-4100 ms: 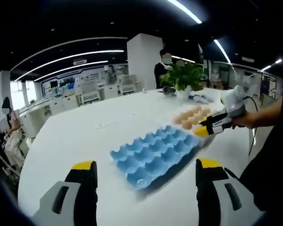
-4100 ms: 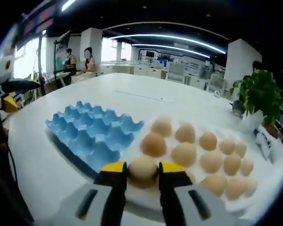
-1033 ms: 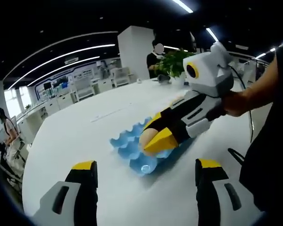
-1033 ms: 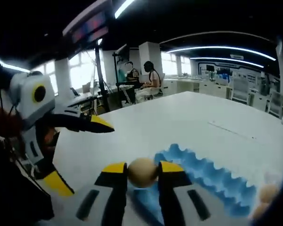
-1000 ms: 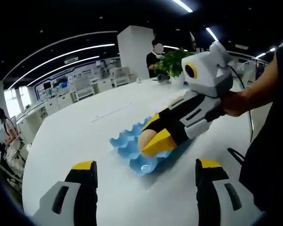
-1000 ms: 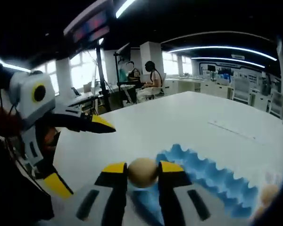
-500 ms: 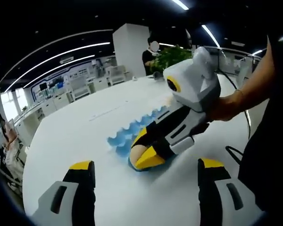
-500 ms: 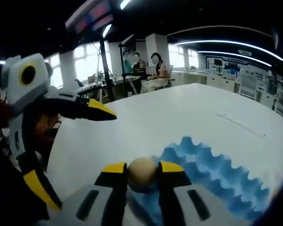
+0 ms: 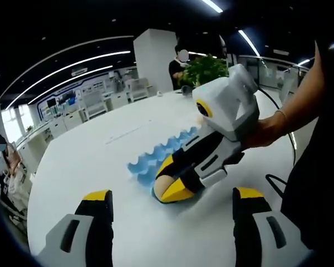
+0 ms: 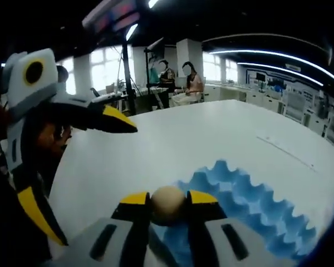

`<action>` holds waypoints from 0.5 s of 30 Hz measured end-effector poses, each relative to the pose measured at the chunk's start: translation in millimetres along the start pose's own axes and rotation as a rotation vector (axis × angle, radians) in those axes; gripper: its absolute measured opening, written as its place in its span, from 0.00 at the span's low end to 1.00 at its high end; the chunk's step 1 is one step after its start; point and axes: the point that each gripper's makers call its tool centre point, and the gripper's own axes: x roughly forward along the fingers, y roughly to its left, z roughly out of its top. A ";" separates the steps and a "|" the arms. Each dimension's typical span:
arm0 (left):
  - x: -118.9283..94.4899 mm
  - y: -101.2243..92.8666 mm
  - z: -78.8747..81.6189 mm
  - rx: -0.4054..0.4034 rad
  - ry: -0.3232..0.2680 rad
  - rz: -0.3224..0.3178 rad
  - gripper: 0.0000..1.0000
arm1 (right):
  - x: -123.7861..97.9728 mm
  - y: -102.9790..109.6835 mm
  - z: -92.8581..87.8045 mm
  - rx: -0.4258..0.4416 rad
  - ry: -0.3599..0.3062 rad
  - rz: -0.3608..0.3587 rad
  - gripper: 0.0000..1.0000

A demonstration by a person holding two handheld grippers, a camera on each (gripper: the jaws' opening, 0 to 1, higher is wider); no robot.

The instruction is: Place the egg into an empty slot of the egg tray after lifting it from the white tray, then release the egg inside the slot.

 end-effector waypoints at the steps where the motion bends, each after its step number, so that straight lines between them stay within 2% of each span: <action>1: -0.1 0.2 -1.2 0.000 0.004 0.003 0.90 | -0.4 -0.2 0.0 0.007 -0.003 -0.004 0.26; 6: -0.5 0.0 -6.9 0.005 0.028 0.009 0.88 | -0.6 -0.3 0.5 -0.006 -0.005 -0.002 0.26; 10: -1.7 1.3 -3.2 -0.033 0.011 0.006 0.87 | -0.9 0.0 0.4 -0.015 -0.003 -0.003 0.27; 15: -2.1 2.9 -0.6 -0.026 0.005 0.013 0.87 | -2.4 1.1 -0.5 -0.025 -0.002 -0.002 0.29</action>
